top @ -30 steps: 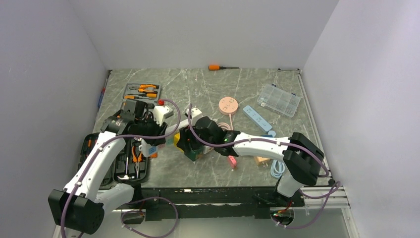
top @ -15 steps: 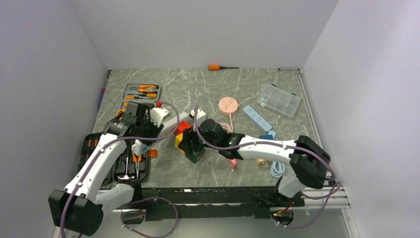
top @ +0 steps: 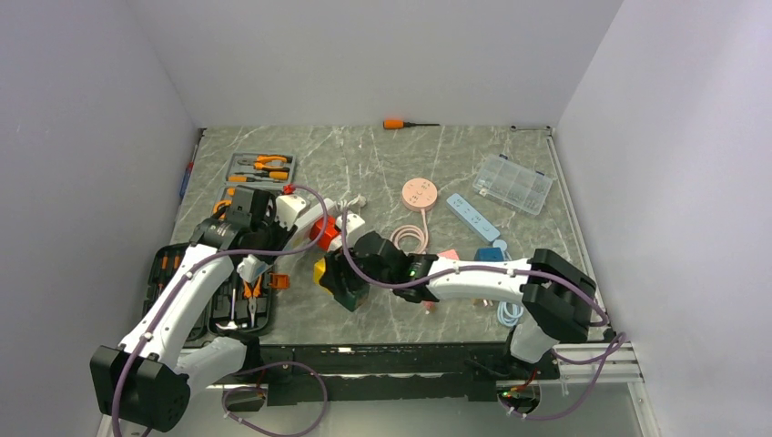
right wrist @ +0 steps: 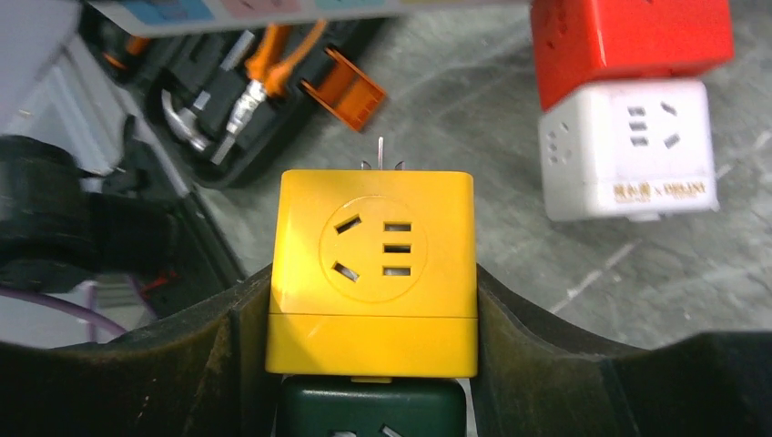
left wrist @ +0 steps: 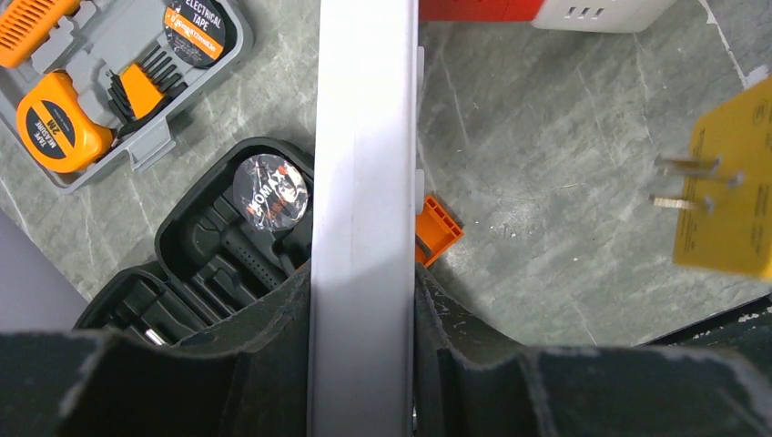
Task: Pull the plug off the socket
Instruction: Remove the plug from the socket, then place the plug at the center of the board.
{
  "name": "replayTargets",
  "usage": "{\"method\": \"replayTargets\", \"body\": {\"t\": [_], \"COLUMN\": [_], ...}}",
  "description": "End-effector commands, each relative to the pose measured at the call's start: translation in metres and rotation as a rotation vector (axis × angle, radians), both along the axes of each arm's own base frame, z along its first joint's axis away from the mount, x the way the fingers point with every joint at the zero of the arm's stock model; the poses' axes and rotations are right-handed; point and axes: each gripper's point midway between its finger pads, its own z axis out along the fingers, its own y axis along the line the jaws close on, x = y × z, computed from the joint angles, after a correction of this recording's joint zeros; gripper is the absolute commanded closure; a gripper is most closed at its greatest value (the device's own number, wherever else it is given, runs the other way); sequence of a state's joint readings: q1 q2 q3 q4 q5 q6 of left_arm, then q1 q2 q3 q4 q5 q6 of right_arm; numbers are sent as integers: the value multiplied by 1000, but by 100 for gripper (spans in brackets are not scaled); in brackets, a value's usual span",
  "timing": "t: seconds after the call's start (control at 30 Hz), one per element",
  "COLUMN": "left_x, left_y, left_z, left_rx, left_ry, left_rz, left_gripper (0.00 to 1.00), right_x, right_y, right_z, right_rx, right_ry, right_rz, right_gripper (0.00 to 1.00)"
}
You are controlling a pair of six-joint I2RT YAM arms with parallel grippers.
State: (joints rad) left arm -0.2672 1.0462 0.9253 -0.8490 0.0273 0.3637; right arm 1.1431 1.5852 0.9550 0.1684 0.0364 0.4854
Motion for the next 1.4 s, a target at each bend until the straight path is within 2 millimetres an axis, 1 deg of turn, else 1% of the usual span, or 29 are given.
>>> {"method": "replayTargets", "body": {"t": [0.0,0.07,0.17,0.23,0.4,0.47,0.5,0.53,0.57,0.6,0.63,0.67,0.7,0.77,0.87,0.9,0.93,1.0,1.07,1.1,1.17,1.3,1.37], "left_x": [12,11,13,14,17,16,15,13,12,11,10,9,8,5,1,-1,-2,-4,-5,-6,-8,-9,-10], "left_y": [-3,-7,-7,-6,-5,-5,-5,-5,-5,-5,-5,-5,-6,-9,-13,-15,-15,-16,-15,-16,-17,-16,-15], "left_z": [17,18,22,25,31,32,32,32,32,33,34,35,36,37,38,38,39,39,39,39,39,38,38], "left_rx": [-15,-30,-31,-25,-20,-20,-19,-19,-16,-13,-13,-14,-18,-27,-49,-55,-60,-64,-67,-70,-78,-80,-76], "left_ry": [-84,-80,-92,-96,-106,-113,-117,-122,-131,-139,-147,-154,-159,-162,-166,-170,-176,-180,-184,-184,-185,-184,-188], "left_rz": [-9,-26,-30,-23,-17,-28,-36,-46,-55,-67,-78,-86,-97,-116,-147,-154,-159,-164,-161,-161,-161,-158,-157], "left_gripper": [100,100,100,100,100,100,100,100,100,100,100,100,100,100,100,100,100,100,100,100,100,100,100], "right_x": [7,7,10,14,23,26,26,26,24,23,22,21,22,24,30,33,39,44,52,58,68,80,86], "right_y": [-28,-46,-68,-79,-103,-115,-119,-121,-120,-116,-115,-115,-108,-100,-87,-82,-81,-73,-67,-65,-57,-31,-21], "right_z": [-17,-34,-50,-58,-70,-76,-78,-78,-76,-72,-68,-61,-49,-29,7,18,28,44,55,58,55,38,31], "right_rx": [-85,-138,-185,-218,-282,-317,-327,-326,-315,-291,-275,-258,-217,-171,-103,-78,-56,2,52,71,85,78,80], "right_ry": [-74,-67,-64,-59,-46,-38,-34,-32,-28,-28,-31,-38,-53,-75,-114,-124,-133,-134,-135,-143,-142,-116,-118], "right_rz": [-67,-116,-188,-247,-385,-445,-462,-466,-458,-441,-428,-415,-400,-357,-284,-257,-241,-177,-146,-141,-134,-76,-71], "right_gripper": [100,100,100,100,100,96,90,74,55,38,26,20,15,8,1,1,0,0,0,0,0,0,0]}}
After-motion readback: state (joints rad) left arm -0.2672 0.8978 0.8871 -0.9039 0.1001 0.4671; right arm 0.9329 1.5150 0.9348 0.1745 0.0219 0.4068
